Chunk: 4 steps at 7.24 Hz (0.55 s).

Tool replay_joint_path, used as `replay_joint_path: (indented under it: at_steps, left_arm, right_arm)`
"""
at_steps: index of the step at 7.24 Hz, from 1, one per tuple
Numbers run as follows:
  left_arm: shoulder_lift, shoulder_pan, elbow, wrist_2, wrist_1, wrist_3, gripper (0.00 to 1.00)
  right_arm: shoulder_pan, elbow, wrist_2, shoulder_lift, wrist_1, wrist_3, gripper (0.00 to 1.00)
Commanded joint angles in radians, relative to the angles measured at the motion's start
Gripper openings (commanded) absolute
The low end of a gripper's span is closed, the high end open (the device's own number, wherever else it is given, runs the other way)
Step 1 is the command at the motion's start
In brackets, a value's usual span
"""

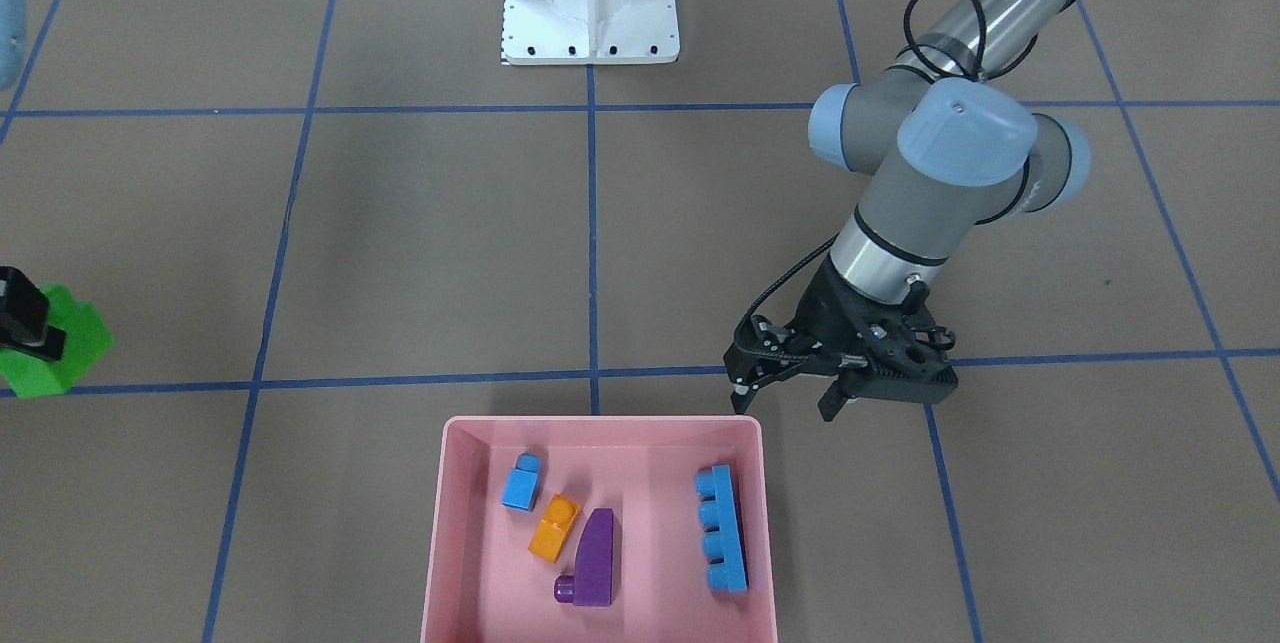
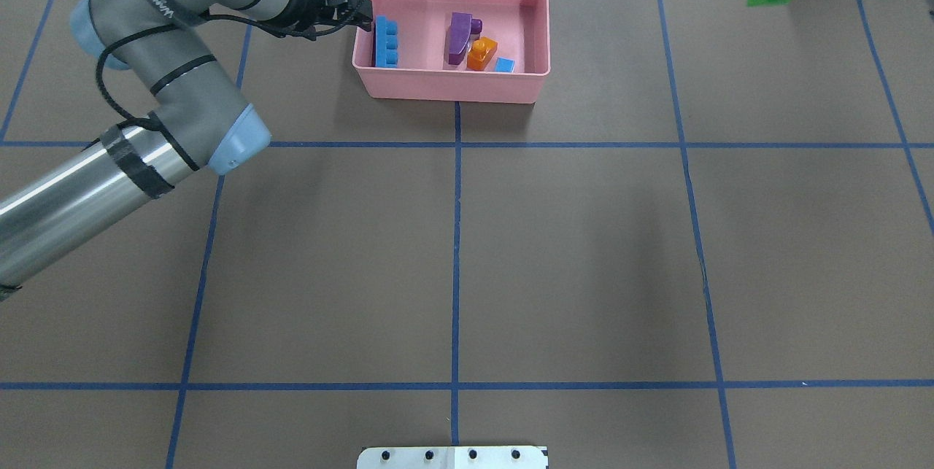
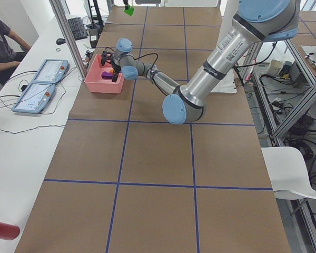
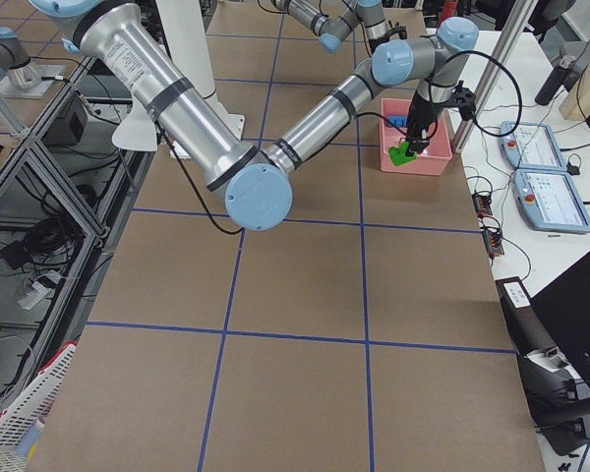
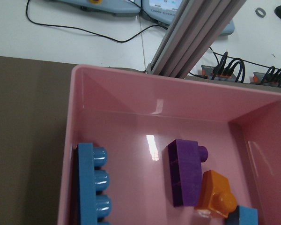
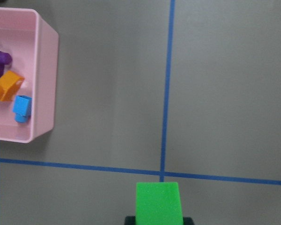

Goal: Put all blocks into box

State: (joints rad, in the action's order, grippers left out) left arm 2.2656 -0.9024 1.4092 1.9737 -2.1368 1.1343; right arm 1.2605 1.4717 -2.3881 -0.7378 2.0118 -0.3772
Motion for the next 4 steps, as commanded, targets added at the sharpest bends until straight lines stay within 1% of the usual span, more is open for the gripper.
replay_joint_path:
  at_steps: [1, 2, 3, 4]
  left_arm:
    - [-0.087, -0.096, 0.163, 0.118, 0.166, -0.013, 1.00]
    - [-0.165, -0.122, 0.238, 0.134, 0.182, -0.027, 1.00]
    - [-0.246, -0.138, 0.302, 0.145, 0.187, -0.098, 1.00]
    - [-0.314, -0.159, 0.342, 0.148, 0.190, -0.146, 1.00]
  right_arm:
    - [-0.113, -0.279, 0.003, 0.162, -0.324, -0.215, 0.00]
    - [-0.159, -0.327, 0.026, 0.163, -0.494, -0.308, 0.00]
    - [-0.208, -0.359, 0.117, 0.170, -0.606, -0.343, 0.00]
    - [-0.270, -0.419, 0.191, 0.211, -0.672, -0.389, 0.00]
